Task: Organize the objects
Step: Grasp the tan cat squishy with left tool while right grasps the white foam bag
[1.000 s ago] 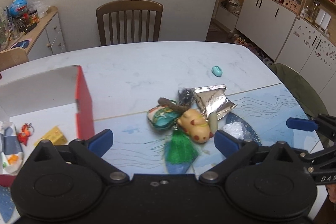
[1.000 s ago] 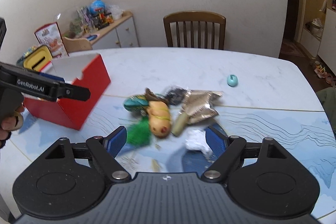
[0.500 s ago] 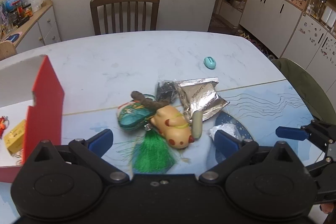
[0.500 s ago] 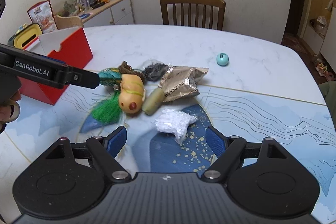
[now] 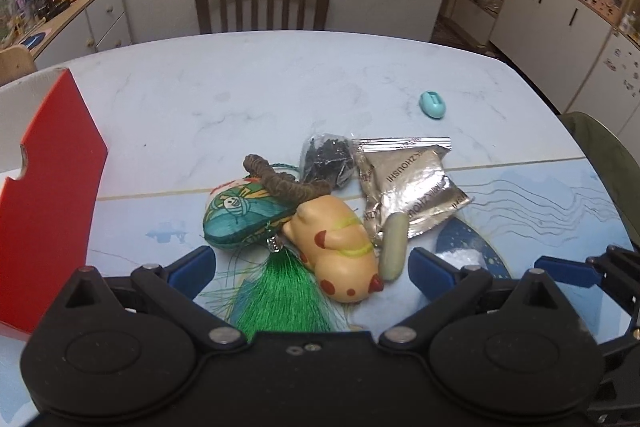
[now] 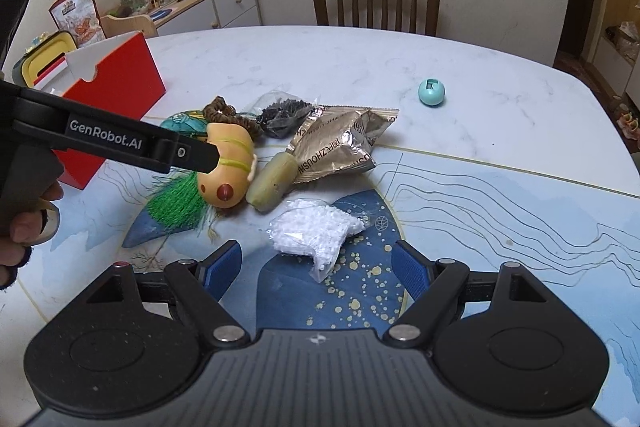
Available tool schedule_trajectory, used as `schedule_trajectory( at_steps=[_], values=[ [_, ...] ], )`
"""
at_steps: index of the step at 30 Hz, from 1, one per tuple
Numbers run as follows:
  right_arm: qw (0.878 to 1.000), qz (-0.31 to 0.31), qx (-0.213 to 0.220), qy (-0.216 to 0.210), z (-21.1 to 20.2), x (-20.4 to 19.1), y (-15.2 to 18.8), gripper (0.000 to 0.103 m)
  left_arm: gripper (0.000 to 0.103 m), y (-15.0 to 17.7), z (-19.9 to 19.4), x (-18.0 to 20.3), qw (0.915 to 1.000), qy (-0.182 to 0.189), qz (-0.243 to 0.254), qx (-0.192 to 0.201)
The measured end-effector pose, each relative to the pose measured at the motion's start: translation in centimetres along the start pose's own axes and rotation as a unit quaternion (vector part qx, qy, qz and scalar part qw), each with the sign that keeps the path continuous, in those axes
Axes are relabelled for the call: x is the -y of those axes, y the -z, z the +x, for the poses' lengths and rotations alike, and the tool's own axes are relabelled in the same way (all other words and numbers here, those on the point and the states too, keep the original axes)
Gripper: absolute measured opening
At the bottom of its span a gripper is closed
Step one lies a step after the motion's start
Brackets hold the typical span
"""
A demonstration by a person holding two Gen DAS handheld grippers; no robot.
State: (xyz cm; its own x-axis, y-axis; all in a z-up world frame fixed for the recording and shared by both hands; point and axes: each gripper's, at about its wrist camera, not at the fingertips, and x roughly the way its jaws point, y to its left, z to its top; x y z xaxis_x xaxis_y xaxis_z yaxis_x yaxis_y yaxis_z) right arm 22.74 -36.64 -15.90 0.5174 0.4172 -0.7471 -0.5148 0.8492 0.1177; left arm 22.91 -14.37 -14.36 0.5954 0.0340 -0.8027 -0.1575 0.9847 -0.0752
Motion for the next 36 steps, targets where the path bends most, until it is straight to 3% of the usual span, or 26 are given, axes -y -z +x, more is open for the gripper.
schedule_trajectory(
  at_steps=[5, 14, 17, 26, 29, 31, 36],
  values=[
    [1.000, -0.001, -0.006, -0.005, 1.3, 0.5, -0.3, 0.082, 0.100, -0.6, 1.1, 0.3, 0.9999, -0.006, -0.010, -0.003],
    [1.000, -0.008, -0.007, -0.022, 2.7, 0.5, -0.5, 0.081, 0.080, -0.9, 2.7, 0.1, 0.9994, -0.006, -0.026, -0.020],
    [1.000, -0.012, -0.008, -0.025, 3.2, 0.4, -0.7, 0.080, 0.079, -0.9, 2.9, 0.6, 0.9996, -0.002, -0.018, -0.022],
    [1.000, -0.008, -0.015, -0.023, 4.7, 0.3, -0.7, 0.068, 0.065, -1.0, 3.9, 0.8, 0.9992, -0.002, -0.019, -0.035],
    [1.000, -0.008, -0.016, -0.019, 4.9, 0.2, -0.7, 0.062, 0.058, -1.0, 3.8, 1.0, 0.9993, 0.002, -0.015, -0.033],
    [1.000, -0.008, -0.019, -0.016, 5.1, 0.1, -0.8, 0.054, 0.045, -1.0, 3.7, 1.1, 0.9994, 0.010, -0.010, -0.031],
    [1.000, -0.004, -0.018, -0.012, 4.9, 0.1, -0.8, 0.046, 0.043, -0.9, 3.6, 1.4, 0.9995, 0.011, 0.005, -0.030]
  ],
)
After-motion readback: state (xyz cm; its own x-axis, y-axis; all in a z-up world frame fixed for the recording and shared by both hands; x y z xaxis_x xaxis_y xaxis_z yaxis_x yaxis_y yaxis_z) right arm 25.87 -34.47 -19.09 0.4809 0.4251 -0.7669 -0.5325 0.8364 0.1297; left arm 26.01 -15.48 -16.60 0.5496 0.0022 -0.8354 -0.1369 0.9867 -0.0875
